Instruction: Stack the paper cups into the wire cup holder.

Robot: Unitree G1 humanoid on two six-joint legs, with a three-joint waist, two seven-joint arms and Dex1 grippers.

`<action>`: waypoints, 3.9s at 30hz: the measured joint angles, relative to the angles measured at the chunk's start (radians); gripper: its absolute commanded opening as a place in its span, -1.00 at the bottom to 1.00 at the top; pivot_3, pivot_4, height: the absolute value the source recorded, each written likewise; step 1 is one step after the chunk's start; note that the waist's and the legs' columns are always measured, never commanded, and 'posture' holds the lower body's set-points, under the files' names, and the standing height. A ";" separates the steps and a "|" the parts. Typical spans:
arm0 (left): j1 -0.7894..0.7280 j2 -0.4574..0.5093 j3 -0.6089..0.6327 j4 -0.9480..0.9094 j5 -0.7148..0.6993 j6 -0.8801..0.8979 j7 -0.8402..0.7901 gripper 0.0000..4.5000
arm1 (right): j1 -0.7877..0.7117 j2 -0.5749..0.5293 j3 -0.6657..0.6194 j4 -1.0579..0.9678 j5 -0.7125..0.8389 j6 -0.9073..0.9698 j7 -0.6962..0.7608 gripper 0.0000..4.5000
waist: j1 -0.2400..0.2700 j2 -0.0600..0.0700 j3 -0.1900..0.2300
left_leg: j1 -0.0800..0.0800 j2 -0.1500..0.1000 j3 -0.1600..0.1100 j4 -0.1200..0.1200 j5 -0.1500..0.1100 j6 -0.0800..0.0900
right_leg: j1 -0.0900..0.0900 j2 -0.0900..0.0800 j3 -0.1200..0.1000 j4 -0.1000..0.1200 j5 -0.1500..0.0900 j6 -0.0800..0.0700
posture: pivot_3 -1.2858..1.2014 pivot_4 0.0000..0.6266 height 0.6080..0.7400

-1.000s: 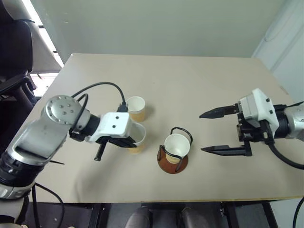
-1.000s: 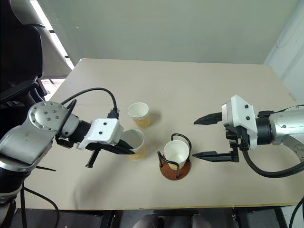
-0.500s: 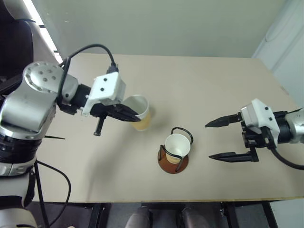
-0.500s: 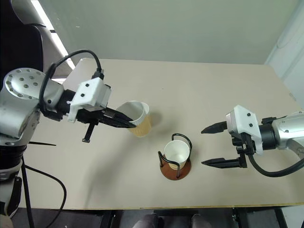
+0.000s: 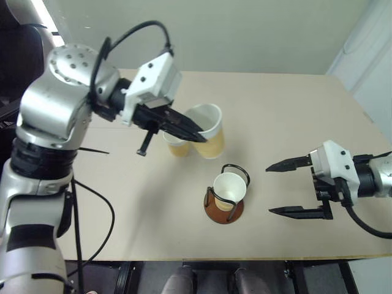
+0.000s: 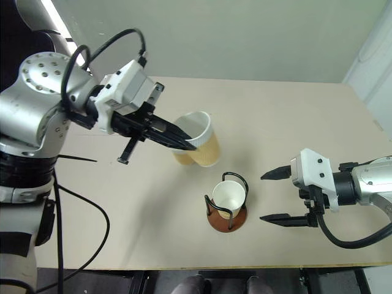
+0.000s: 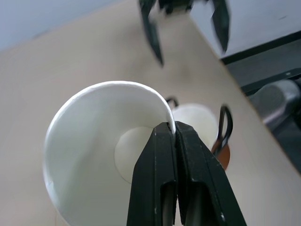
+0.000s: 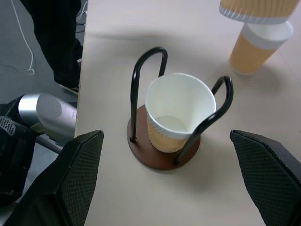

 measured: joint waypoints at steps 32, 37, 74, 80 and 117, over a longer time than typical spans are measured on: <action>-0.031 -0.117 -0.257 -0.031 -0.005 -0.097 -0.002 -0.99 | -0.020 -0.111 -0.272 -0.009 0.140 0.144 -0.038 0.97 | 0.005 0.000 0.000 | 0.000 0.000 0.001 0.000 0.000 0.001 | 0.000 0.000 0.000 0.000 0.000 0.001 | 0.03 -0.52 1.00; -0.037 -0.134 -0.305 -0.032 0.035 -0.130 -0.003 -0.99 | 0.028 -0.111 -0.317 -0.026 0.130 0.155 -0.039 0.97 | 0.005 0.000 0.000 | 0.000 0.000 0.001 0.000 0.000 0.001 | 0.000 0.000 0.000 0.000 0.000 0.001 | 0.03 -0.52 1.00; -0.015 -0.093 -0.323 -0.077 0.115 -0.160 -0.007 -0.41 | 0.049 -0.111 -0.352 -0.037 0.131 0.158 -0.047 0.97 | 0.007 0.000 0.000 | 0.000 0.000 0.001 0.001 -0.001 0.002 | 0.000 0.000 0.000 0.000 0.000 0.001 | 0.03 -0.52 1.00; -0.015 -0.109 -0.321 -0.076 0.131 -0.156 -0.007 0.56 | 0.049 -0.111 -0.340 -0.035 0.129 0.152 -0.047 0.97 | 0.007 0.000 0.000 | 0.000 0.000 0.001 0.001 -0.001 0.002 | 0.000 0.000 0.000 0.000 0.000 0.001 | 0.03 -0.52 1.00; 0.195 0.019 -0.162 0.413 0.772 -0.631 0.376 0.98 | -0.144 -0.118 -0.095 0.046 0.115 0.115 -0.065 0.97 | 0.010 0.002 -0.001 | -0.006 0.000 -0.001 0.009 -0.002 0.004 | -0.003 0.002 0.000 0.001 0.000 0.002 | 0.03 -0.52 1.00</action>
